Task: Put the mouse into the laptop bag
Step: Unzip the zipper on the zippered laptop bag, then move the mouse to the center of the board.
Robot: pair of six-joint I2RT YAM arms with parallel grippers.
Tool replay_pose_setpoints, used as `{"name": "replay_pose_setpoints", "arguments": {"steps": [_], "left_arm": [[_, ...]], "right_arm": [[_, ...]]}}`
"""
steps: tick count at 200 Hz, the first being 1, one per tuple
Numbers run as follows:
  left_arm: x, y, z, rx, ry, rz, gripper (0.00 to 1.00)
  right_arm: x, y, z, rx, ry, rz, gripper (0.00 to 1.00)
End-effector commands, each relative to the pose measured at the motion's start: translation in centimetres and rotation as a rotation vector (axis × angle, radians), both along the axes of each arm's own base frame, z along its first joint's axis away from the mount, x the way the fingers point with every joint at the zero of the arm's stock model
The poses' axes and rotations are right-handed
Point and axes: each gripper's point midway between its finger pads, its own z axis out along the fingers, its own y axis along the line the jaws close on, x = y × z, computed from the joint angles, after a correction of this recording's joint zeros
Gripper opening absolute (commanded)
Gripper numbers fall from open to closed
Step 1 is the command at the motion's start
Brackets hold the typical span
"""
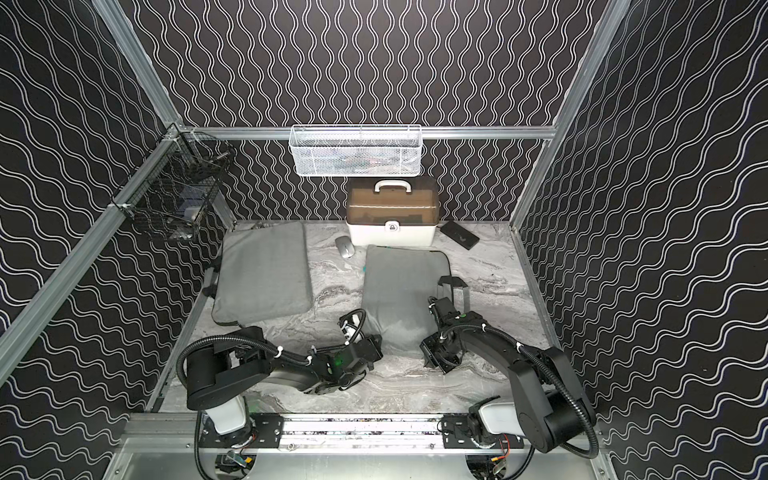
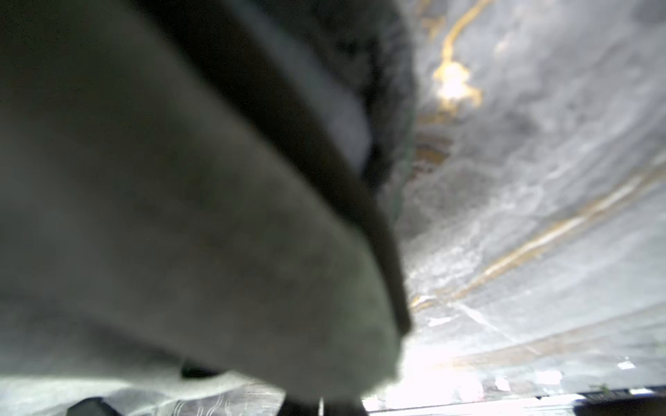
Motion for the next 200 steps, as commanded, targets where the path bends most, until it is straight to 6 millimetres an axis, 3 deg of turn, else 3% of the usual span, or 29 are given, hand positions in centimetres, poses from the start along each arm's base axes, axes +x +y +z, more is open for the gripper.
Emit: {"name": "replay_pose_setpoints", "arguments": {"steps": [1,16,37,43,48,54,59,79,101,126,145,179,200], "left_arm": [[0.4,-1.0,2.1,-0.049,-0.058,-0.019,0.0],[0.4,-1.0,2.5,-0.036,-0.065,-0.031,0.01],[0.1,0.5,3.1,0.003,-0.055,-0.007,0.67],[0.0,1.2,3.5,0.013,-0.065,0.003,0.78],[-0.1,1.9,4.0,0.018,-0.072,0.013,0.86],[-0.4,2.7,4.5,0.028,-0.074,0.021,0.92],[-0.4,3.4,5.1,0.036,-0.082,0.026,0.95],[-0.8,6.5,8.1,0.123,-0.105,0.046,0.99],[-0.9,10.4,10.9,0.238,-0.101,0.082,0.99],[0.9,14.4,11.2,0.266,-0.044,0.104,0.99],[2.5,17.6,10.9,0.265,0.023,0.162,0.99],[5.8,17.8,11.5,0.258,0.031,0.133,0.99],[10.1,16.4,11.0,0.307,0.084,0.098,0.97]], "right_arm": [[1.2,3.0,1.2,0.132,-0.054,0.016,0.0],[1.6,2.5,1.7,0.09,-0.076,0.024,0.0],[1.7,1.2,2.2,0.016,-0.103,0.066,0.0],[1.7,0.7,2.4,-0.01,-0.119,0.075,0.11],[1.6,0.3,2.4,-0.032,-0.122,0.076,0.25],[1.3,-0.4,2.3,-0.063,-0.12,0.075,0.47],[1.2,-0.9,2.4,-0.087,-0.125,0.079,0.57],[1.8,-1.9,3.2,-0.139,-0.192,0.126,0.67],[2.6,0.1,4.9,-0.071,-0.318,0.231,0.71],[4.0,2.9,9.1,-0.011,-0.541,0.347,0.85],[4.2,2.8,11.9,-0.069,-0.604,0.376,0.89],[6.6,2.6,13.6,-0.147,-0.694,0.369,0.95],[9.2,2.0,12.0,-0.224,-0.653,0.349,0.97]]}}
